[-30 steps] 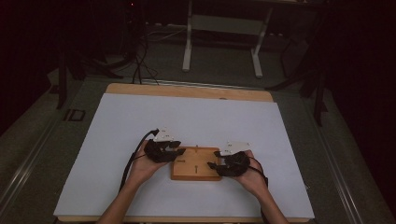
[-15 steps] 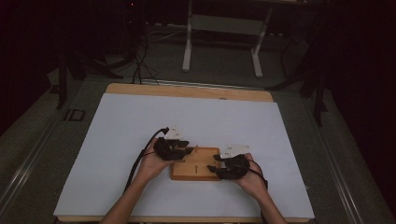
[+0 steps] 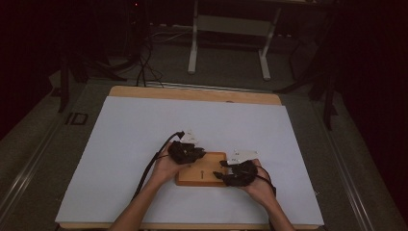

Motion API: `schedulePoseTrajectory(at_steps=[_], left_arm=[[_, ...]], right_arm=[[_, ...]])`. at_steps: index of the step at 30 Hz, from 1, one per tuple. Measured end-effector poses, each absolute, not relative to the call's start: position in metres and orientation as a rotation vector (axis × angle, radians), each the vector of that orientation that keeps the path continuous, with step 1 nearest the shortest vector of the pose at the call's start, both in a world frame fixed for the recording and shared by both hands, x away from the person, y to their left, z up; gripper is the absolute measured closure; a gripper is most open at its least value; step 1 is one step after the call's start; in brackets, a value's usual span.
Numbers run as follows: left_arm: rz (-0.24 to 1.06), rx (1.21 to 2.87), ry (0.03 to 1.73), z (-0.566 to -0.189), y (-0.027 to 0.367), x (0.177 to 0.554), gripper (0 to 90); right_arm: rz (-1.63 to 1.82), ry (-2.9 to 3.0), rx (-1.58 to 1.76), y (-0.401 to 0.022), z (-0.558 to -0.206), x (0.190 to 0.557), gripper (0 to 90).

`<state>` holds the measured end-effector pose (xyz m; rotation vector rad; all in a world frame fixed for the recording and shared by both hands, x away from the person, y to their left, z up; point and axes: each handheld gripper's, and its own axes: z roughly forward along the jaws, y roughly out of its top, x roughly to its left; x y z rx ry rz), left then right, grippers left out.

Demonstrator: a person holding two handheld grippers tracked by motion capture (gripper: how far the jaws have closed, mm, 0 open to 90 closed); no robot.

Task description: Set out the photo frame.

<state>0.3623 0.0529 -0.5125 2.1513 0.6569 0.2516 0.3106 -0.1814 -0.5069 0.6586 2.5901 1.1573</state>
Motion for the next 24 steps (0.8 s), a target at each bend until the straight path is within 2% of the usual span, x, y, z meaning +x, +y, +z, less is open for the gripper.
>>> schedulePoseTrajectory(at_steps=[4, 8, 14, 24], left_arm=[[0.243, 2.150, 0.658, -0.513, 0.053, 0.365, 82.2], [0.243, 2.162, 0.660, -0.516, 0.052, 0.366, 79.8], [0.207, 2.139, 0.673, -0.519, 0.053, 0.369, 83.6], [0.153, 2.121, 0.674, -0.521, 0.055, 0.373, 84.2]], right_arm=[[1.161, 2.590, 0.655, -0.181, -0.507, 0.310, 49.3], [1.160, 2.591, 0.651, -0.181, -0.506, 0.309, 49.3], [1.167, 2.587, 0.645, -0.182, -0.505, 0.307, 49.2], [1.165, 2.591, 0.630, -0.183, -0.504, 0.305, 48.5]])
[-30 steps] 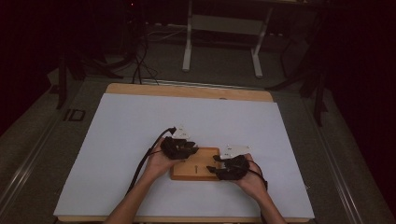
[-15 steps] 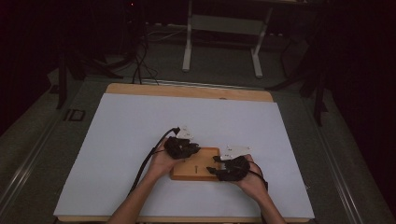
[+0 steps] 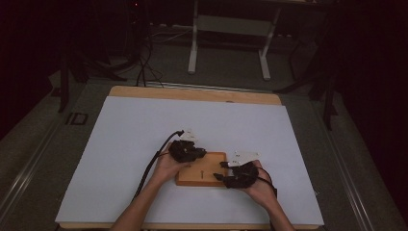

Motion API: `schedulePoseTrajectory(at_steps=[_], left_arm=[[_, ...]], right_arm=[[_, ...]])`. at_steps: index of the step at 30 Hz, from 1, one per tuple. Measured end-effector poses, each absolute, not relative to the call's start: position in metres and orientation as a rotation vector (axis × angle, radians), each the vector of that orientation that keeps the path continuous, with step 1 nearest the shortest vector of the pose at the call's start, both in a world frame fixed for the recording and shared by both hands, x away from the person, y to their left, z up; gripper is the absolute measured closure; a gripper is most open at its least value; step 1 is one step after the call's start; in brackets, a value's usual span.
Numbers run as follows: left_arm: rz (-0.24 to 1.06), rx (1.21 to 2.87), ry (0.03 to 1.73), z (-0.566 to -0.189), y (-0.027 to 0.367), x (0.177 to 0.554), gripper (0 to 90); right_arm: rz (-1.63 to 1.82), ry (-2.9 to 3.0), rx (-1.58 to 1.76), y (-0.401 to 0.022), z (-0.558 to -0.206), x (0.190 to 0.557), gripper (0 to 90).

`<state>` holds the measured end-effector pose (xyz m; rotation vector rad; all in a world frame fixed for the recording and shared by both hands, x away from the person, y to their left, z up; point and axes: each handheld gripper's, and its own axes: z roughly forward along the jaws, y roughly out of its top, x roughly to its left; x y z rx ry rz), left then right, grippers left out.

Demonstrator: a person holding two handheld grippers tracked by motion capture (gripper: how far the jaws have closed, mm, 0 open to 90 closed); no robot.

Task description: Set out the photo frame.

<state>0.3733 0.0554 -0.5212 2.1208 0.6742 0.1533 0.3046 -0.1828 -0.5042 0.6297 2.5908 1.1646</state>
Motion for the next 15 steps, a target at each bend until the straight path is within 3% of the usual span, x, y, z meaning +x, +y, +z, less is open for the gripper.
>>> schedulePoseTrajectory(at_steps=[15], left_arm=[[0.034, 2.114, 0.690, -0.521, 0.059, 0.387, 84.5]], right_arm=[[1.185, 2.615, 0.583, -0.191, -0.504, 0.300, 39.3]])
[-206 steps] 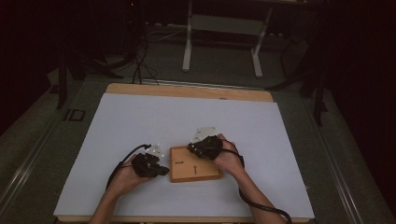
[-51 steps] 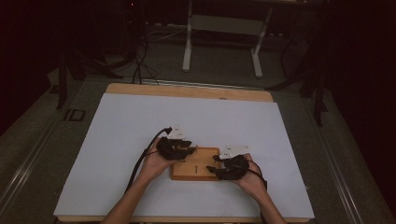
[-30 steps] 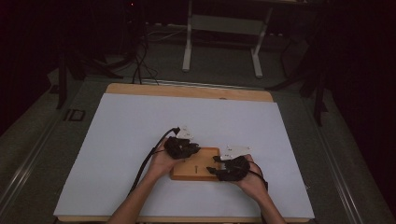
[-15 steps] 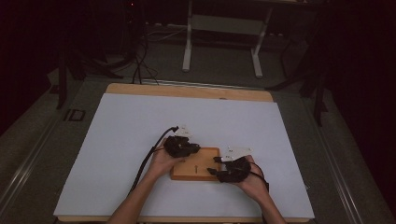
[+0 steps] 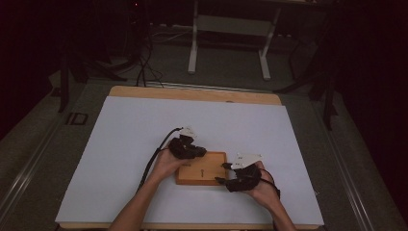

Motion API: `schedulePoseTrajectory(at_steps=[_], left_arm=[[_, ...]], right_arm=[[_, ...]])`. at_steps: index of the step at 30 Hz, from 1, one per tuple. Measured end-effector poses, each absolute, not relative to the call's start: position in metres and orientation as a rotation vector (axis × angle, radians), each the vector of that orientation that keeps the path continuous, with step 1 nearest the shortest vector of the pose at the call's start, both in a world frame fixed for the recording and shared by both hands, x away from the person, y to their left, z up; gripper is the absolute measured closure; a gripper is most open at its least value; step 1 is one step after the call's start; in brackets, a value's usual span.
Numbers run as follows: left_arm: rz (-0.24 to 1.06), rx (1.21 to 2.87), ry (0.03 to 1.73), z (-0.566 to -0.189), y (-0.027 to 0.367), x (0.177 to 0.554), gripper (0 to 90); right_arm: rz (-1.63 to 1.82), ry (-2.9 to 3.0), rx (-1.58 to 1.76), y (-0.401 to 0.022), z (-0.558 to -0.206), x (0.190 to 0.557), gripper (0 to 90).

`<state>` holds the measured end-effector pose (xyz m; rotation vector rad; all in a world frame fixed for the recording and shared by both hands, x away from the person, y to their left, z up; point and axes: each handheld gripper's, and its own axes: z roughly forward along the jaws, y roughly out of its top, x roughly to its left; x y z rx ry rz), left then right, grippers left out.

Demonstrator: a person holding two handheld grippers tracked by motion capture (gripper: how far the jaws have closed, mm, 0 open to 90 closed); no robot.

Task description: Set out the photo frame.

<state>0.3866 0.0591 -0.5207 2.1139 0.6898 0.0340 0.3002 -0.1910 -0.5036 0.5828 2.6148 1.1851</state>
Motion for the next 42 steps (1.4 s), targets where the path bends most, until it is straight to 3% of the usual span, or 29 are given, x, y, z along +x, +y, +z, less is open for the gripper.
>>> schedulePoseTrajectory(at_steps=[8, 16, 42], left_arm=[[-0.010, 2.117, 0.698, -0.520, 0.060, 0.392, 84.6], [-0.058, 2.110, 0.718, -0.520, 0.061, 0.398, 84.7], [-0.142, 2.116, 0.769, -0.518, 0.060, 0.412, 84.9]], right_arm=[[1.149, 2.644, 0.574, -0.192, -0.507, 0.301, 30.4], [1.082, 2.655, 0.600, -0.191, -0.513, 0.304, 14.0], [0.944, 2.590, 0.595, -0.185, -0.530, 0.313, 10.3]])
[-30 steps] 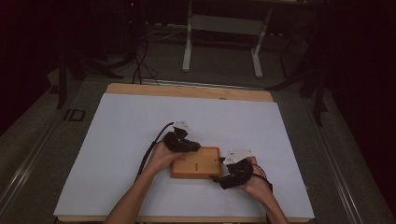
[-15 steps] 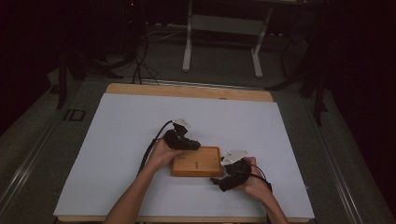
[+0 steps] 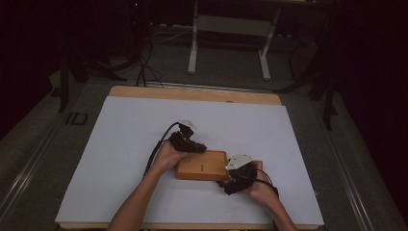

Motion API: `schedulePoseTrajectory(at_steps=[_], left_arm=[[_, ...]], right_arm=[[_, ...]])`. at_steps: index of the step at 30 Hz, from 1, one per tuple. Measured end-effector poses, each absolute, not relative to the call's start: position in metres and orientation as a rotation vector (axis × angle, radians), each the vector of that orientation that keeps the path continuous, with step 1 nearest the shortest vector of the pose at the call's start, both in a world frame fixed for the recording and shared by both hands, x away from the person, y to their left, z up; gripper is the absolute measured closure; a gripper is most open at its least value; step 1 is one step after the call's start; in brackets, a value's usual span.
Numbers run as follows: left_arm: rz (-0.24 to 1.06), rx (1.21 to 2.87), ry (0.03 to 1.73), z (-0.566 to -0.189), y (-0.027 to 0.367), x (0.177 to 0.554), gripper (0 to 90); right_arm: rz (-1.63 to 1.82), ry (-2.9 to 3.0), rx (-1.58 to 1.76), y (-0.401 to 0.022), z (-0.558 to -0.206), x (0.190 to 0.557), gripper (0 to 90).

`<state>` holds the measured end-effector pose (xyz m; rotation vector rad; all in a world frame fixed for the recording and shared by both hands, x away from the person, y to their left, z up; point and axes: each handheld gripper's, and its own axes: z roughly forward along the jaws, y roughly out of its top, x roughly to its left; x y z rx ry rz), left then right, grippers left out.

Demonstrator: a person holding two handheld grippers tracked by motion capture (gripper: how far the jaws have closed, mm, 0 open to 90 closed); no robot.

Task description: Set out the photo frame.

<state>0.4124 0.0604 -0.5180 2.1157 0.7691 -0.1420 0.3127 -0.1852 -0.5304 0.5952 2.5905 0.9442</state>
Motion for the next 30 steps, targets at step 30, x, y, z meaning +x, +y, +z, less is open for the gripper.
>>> schedulePoseTrajectory(at_steps=[30], left_arm=[[-0.156, 2.112, 0.783, -0.5171, 0.0620, 0.4154, 84.9]], right_arm=[[1.007, 2.417, 0.471, -0.1847, -0.5225, 0.3094, 25.2]])
